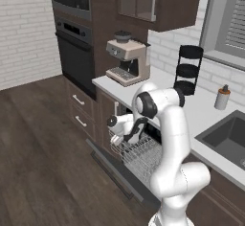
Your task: Pick up the cup and bowl from the counter, place them in the dishwasher, and close the dishwasher door.
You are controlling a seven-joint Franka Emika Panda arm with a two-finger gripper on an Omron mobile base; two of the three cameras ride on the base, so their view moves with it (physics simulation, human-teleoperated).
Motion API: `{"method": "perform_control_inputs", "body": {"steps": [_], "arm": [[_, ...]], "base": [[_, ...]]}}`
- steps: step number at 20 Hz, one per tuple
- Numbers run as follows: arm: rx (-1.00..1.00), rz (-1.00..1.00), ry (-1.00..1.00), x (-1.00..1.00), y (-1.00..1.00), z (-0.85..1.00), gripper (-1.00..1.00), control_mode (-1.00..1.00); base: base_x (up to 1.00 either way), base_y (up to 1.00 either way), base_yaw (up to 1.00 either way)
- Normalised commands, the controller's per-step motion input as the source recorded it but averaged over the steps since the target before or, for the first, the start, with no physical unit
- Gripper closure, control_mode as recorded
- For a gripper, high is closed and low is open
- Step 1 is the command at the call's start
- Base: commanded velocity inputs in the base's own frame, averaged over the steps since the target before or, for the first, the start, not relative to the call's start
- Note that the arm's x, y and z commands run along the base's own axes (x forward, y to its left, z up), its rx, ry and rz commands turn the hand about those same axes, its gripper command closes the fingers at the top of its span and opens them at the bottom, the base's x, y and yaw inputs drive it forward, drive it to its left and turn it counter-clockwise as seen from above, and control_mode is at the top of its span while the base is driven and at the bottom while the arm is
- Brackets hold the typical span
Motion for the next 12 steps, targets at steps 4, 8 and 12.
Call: {"method": "perform_control_inputs", "body": {"steps": [4,8,12], "arm": [[0.00,0.00,0.02,0.41,-0.08,-0.44,1.00,-1.00],[0.00,0.00,0.06,0.38,-0.04,-0.54,1.00,-1.00],[0.01,0.00,0.05,0.41,-0.01,-0.37,1.00,-1.00]], "base": [[0.00,0.00,0.00],[0.00,0.00,0.00],[0.00,0.00,0.00]]}}
